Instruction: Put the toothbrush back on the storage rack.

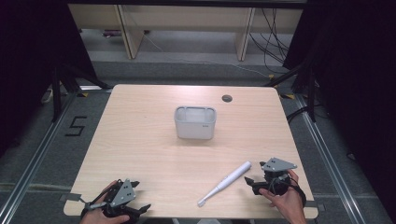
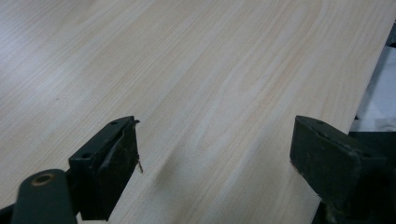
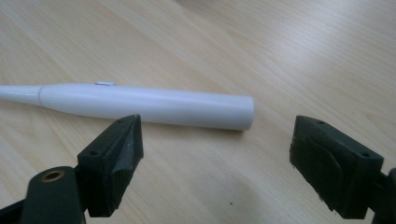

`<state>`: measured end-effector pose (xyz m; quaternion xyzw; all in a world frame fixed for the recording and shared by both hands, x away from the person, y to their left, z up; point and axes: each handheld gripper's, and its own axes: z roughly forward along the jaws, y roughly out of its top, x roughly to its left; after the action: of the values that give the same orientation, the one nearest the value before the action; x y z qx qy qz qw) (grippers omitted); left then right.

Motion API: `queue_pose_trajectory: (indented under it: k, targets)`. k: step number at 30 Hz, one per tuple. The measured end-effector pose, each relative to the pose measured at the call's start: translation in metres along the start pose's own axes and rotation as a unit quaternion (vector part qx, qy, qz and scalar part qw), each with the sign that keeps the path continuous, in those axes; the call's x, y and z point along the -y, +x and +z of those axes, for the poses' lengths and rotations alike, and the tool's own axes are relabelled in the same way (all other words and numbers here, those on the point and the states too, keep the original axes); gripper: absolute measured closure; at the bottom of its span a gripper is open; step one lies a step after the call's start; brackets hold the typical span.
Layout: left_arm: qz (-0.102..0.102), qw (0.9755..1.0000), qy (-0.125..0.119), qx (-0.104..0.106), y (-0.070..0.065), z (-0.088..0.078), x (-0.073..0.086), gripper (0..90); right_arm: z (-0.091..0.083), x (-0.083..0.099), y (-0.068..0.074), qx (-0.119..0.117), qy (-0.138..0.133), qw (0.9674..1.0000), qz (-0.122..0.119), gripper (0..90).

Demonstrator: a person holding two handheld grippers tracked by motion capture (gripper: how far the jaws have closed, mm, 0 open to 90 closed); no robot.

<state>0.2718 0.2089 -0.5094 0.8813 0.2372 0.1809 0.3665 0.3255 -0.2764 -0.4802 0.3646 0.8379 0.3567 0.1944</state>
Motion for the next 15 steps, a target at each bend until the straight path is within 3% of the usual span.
queue_pose_trajectory:
  k: [3, 12, 14, 15]
  targets:
    - [0.000, 1.0000, 0.001, 0.000, 0.000, 0.000, 0.000, 14.8, 0.000, -0.003, 0.005, -0.007, 0.005, 0.9999, -0.006, 17.7]
    - [0.001, 1.0000, 0.004, -0.002, 0.001, 0.000, 0.000, 14.8, 0.002, -0.011, 0.015, -0.014, 0.005, 0.9977, -0.065, 18.3]
    - [0.000, 1.0000, 0.003, -0.003, 0.000, 0.000, 0.000, 14.8, 0.002, -0.012, 0.017, -0.015, 0.008, 0.9977, -0.066, 18.3]
    - [-0.004, 1.0000, 0.003, -0.002, 0.000, 0.001, 0.001, 14.8, 0.001, -0.015, 0.020, -0.021, 0.007, 0.9962, -0.084, 18.9]
